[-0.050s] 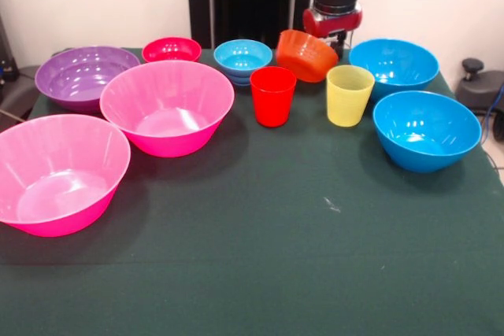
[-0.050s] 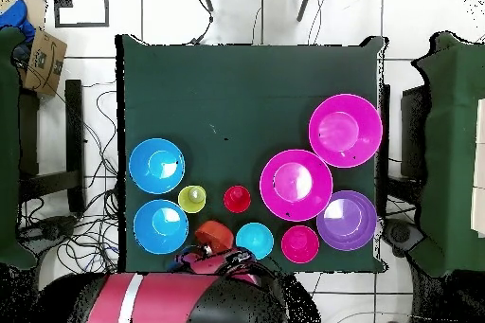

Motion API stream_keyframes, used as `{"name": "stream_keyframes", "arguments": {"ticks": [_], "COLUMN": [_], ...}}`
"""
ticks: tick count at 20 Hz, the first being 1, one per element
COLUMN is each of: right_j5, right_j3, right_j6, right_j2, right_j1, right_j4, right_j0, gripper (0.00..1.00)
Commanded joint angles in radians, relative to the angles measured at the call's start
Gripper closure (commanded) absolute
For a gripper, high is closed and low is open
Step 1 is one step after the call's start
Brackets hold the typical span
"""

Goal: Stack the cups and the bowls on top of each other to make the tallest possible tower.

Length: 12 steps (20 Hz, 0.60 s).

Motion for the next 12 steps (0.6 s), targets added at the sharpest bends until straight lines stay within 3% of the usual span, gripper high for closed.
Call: {"name": "stream_keyframes", "arguments": {"ticks": [1, 9, 12], "right_j5": [0.124, 0.136, 0.172], "right_j3": [-0.097, -0.079, -0.062], "right_j6": [0.092, 0.106, 0.122], "right_j2": [0.118, 0.115, 0.1], "right_j1": [-0.022, -0.05, -0.105], "right_j4": [0.007, 0.024, 0.055], "right_j0": [0.012, 0.023, 0.039], "gripper": [0.0, 0.0, 0.0]}}
